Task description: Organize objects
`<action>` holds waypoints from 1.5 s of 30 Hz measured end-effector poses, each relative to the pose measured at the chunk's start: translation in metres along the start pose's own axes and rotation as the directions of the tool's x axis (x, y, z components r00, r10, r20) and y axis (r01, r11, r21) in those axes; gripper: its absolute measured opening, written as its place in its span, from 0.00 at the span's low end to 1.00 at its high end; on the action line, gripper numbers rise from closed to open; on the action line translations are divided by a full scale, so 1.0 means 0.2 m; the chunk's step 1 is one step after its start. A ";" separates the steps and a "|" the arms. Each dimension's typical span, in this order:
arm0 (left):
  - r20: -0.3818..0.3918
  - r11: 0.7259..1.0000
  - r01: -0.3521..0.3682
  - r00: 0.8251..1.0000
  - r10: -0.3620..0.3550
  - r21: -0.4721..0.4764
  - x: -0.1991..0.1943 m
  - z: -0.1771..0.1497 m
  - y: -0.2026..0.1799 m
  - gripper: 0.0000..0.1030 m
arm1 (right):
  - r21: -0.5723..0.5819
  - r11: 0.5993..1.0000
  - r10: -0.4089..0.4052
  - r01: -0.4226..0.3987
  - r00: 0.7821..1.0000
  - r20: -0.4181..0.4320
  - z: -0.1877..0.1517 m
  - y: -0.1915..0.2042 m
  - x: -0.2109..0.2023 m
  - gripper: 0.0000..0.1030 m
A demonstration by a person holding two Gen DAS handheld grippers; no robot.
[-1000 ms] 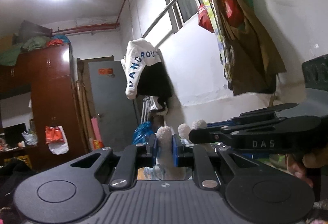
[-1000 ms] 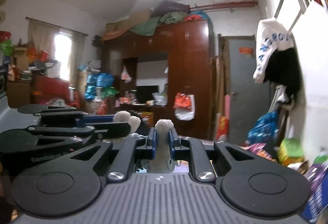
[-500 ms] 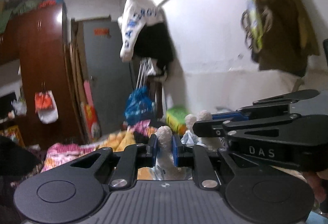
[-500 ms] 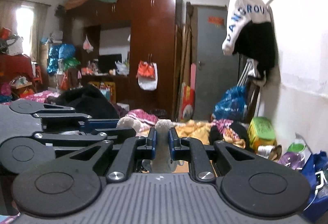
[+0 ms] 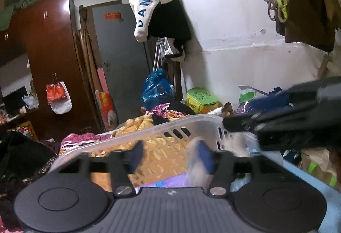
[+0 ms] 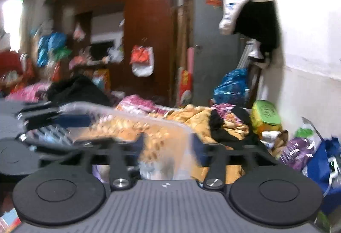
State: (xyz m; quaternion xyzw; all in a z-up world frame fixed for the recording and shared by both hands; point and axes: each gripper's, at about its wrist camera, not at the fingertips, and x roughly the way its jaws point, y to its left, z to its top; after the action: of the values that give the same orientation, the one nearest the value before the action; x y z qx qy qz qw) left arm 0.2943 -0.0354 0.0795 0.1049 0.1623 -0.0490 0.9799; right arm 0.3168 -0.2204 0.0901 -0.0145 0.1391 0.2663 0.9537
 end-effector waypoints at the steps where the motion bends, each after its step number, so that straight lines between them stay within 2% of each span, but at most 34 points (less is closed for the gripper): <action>1: 0.017 1.000 0.012 1.000 -0.012 -0.008 -0.05 -0.01 0.02 0.76 | 0.027 1.000 0.011 -0.012 0.999 0.040 -0.02 -0.01 -0.07 1.00; 4: 0.031 0.998 0.037 0.999 -0.036 -0.044 -0.20 -0.06 0.05 0.77 | 0.050 0.999 -0.002 -0.001 0.999 0.046 -0.06 -0.01 -0.21 1.00; 7: 0.035 0.996 0.053 0.998 -0.050 -0.068 -0.37 -0.17 0.07 0.77 | 0.077 0.995 0.065 -0.069 0.997 0.048 -0.20 -0.01 -0.39 1.00; 10: 0.047 0.995 0.057 0.997 -0.053 -0.081 -0.59 -0.36 0.09 0.77 | 0.127 0.981 0.145 -0.146 0.989 0.021 -0.42 0.02 -0.53 1.00; 13: 0.066 0.997 0.008 0.998 -0.003 -0.080 -0.76 -0.56 0.09 0.77 | 0.180 0.959 0.219 -0.217 0.976 0.009 -0.67 0.05 -0.62 1.00; 16: 0.073 0.993 -0.022 0.997 0.031 -0.118 -0.89 -0.73 0.13 0.77 | 0.205 0.956 0.222 -0.212 0.975 -0.024 -0.79 0.10 -0.60 1.00; 18: 0.062 0.991 -0.027 0.997 0.036 -0.131 -0.93 -0.80 0.15 0.77 | 0.167 0.965 0.215 -0.202 0.975 -0.061 -0.79 0.15 -0.56 1.00; 23: 0.032 0.991 -0.049 0.998 0.053 -0.123 -0.92 -0.86 0.19 0.77 | 0.118 0.975 0.198 -0.189 0.978 -0.063 -0.80 0.22 -0.56 1.00; 27: 0.037 0.988 -0.007 0.999 0.012 -0.152 -0.94 -0.89 0.21 0.77 | 0.116 0.975 0.201 -0.192 0.976 -0.081 -0.80 0.24 -0.53 1.00; 32: 0.027 0.997 -0.012 1.000 0.014 -0.075 -0.96 -0.94 0.14 0.77 | 0.107 0.976 0.196 -0.187 0.977 -0.079 -0.80 0.24 -0.52 1.00; 37: 0.018 0.999 -0.008 1.000 0.009 -0.052 -0.97 -0.96 0.12 0.77 | 0.112 0.986 0.138 -0.128 0.987 -0.086 -0.74 0.14 -0.51 1.00; 38: 0.015 0.999 -0.005 1.000 0.006 -0.052 -0.97 -0.97 0.12 0.77 | 0.106 0.988 0.127 -0.116 0.987 -0.095 -0.72 0.11 -0.51 0.99; 40: 0.008 0.999 0.001 1.000 -0.001 -0.054 -0.97 -0.98 0.12 0.77 | 0.069 0.992 0.111 -0.102 0.983 -0.144 -0.67 0.09 -0.46 0.89; 42: 0.008 0.998 0.005 1.000 -0.005 -0.063 -0.98 -0.98 0.13 0.78 | 0.026 0.995 0.096 -0.093 0.974 -0.204 -0.63 0.09 -0.38 0.84; 45: 0.007 0.998 0.000 1.000 0.001 -0.070 -0.99 -0.98 0.14 0.78 | -0.003 0.996 0.079 -0.084 0.957 -0.278 -0.60 0.10 -0.24 0.81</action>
State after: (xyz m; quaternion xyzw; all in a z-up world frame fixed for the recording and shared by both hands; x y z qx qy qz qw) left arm 0.0504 0.0483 -0.0321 0.0703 0.1607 -0.0433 0.9835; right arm 0.2367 -0.2402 -0.0115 -0.0531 0.2699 0.3018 0.9128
